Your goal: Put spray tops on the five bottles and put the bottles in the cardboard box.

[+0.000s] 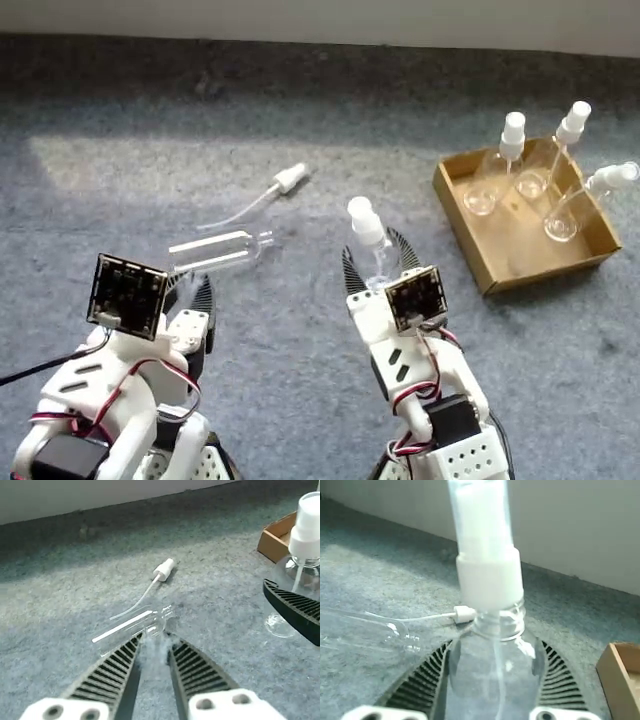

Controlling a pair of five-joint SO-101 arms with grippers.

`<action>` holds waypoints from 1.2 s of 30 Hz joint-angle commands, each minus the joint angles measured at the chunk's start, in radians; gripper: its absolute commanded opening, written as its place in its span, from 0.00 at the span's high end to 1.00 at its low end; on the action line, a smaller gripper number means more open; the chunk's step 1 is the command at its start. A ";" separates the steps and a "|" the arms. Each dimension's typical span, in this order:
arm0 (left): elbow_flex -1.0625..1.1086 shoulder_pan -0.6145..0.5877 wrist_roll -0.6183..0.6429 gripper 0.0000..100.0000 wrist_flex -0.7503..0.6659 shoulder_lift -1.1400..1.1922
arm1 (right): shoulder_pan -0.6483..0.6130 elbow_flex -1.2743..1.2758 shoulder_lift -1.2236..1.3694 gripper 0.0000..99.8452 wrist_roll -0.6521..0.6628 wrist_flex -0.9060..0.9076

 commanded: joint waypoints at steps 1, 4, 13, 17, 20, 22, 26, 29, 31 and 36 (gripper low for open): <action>0.147 -0.101 -0.005 1.00 0.005 -0.113 | 0.048 -0.114 -0.018 0.85 0.002 0.074; 0.272 -0.156 -0.005 1.00 0.005 -0.234 | 0.097 -0.196 -0.013 0.85 0.002 0.077; 0.424 -0.231 -0.002 1.00 -0.034 -0.245 | 0.202 -0.404 -0.005 0.85 -0.061 0.081; 0.542 -0.229 0.000 1.00 -0.130 -0.246 | 0.203 -0.470 0.005 0.85 -0.063 0.081; 0.631 -0.231 0.000 1.00 -0.187 -0.246 | 0.205 -0.539 0.090 0.85 -0.066 0.081; 0.673 -0.232 0.000 1.00 -0.204 -0.246 | 0.206 -0.599 0.174 0.85 -0.064 0.081; 0.696 -0.234 0.000 1.00 -0.199 -0.246 | 0.312 -0.685 0.326 0.85 -0.068 0.050; 0.708 -0.236 0.000 1.00 -0.195 -0.246 | 0.389 -0.693 0.410 0.85 -0.068 -0.071; 0.728 -0.236 -0.005 1.00 -0.201 -0.246 | 0.420 -0.653 0.464 0.85 -0.068 -0.159; 0.746 -0.236 -0.006 1.00 -0.203 -0.246 | 0.484 -0.542 0.595 0.85 -0.066 -0.423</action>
